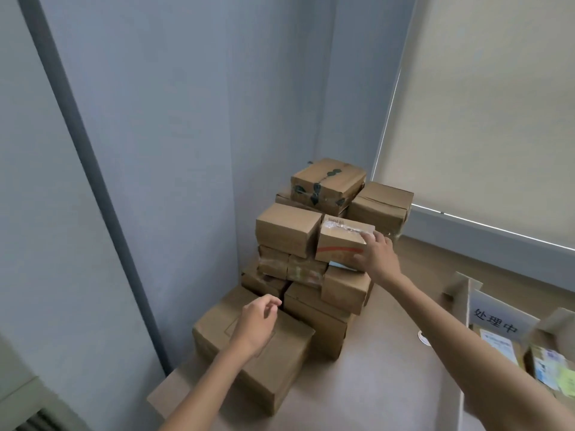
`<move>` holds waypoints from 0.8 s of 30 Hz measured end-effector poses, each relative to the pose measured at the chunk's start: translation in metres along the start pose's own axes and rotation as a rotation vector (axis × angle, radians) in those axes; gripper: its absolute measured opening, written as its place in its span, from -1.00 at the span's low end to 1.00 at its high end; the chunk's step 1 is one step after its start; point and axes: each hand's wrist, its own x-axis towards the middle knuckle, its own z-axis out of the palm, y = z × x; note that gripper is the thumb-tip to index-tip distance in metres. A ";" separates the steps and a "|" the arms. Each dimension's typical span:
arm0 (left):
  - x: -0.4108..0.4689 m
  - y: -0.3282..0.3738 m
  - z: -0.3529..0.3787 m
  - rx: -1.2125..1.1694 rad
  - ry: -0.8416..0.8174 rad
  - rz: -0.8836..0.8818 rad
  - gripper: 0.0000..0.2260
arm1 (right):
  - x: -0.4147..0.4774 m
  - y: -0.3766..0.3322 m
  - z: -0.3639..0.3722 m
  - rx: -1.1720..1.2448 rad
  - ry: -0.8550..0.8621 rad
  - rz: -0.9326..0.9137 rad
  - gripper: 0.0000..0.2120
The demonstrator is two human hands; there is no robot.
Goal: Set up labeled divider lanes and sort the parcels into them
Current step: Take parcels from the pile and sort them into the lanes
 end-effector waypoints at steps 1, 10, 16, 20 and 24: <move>0.012 0.000 0.001 -0.007 -0.002 0.000 -0.81 | 0.014 0.002 0.008 -0.045 -0.045 0.018 -0.36; 0.076 -0.021 0.002 -0.073 -0.058 -0.004 -0.84 | 0.061 0.017 0.053 -0.012 -0.081 -0.013 -0.28; 0.092 -0.020 -0.005 -0.133 -0.139 0.046 -0.83 | 0.036 0.021 0.038 0.526 0.142 0.125 -0.44; 0.100 -0.004 -0.012 -0.216 -0.193 0.121 -0.85 | -0.005 -0.002 0.000 1.123 0.044 0.382 -0.63; 0.098 0.021 -0.027 -0.376 -0.227 0.172 -0.80 | -0.047 -0.021 -0.022 1.580 -0.216 0.555 -0.60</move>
